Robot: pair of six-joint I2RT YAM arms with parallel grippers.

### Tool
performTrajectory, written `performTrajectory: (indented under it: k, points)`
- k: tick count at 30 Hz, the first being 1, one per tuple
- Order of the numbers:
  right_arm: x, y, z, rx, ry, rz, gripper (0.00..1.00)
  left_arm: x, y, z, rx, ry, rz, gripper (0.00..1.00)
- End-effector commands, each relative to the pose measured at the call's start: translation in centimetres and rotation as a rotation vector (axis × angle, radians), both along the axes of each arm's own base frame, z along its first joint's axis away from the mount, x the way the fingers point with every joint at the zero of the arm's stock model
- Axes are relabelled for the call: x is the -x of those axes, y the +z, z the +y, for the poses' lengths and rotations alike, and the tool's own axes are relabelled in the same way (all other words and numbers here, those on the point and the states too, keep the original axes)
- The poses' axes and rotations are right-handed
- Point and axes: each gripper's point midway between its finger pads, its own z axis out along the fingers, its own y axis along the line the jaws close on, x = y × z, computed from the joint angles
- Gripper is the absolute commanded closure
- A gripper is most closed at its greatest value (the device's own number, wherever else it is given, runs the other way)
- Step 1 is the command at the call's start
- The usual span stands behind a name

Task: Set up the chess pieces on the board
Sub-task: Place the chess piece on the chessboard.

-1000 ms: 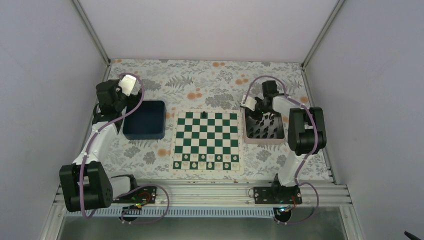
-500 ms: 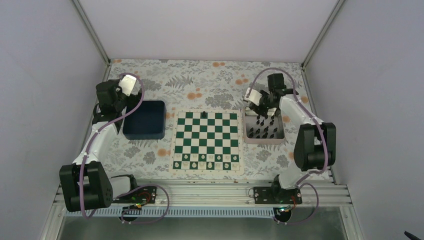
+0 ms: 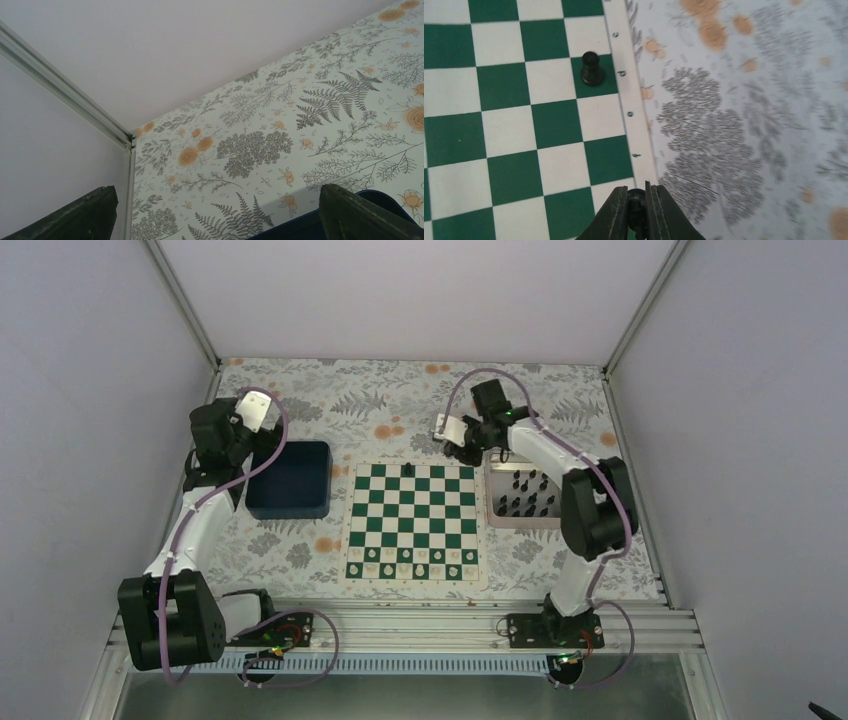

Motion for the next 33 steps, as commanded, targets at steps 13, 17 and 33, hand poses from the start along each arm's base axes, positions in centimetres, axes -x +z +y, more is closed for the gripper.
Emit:
performTrajectory:
  k: [13,17,33]
  points:
    - [0.5,-7.8,-0.1,0.079,-0.024,0.103,0.89,0.0,-0.2,0.1,-0.01,0.0,-0.012,0.0]
    - [0.5,-8.7,-0.1,0.084,-0.027,0.116,0.89,0.1,-0.3,0.1,-0.01,0.0,-0.012,0.0]
    - [0.2,-10.0,-0.3,0.1,-0.04,0.132,0.82,0.2,-0.7,0.1,-0.012,0.0,-0.005,0.0]
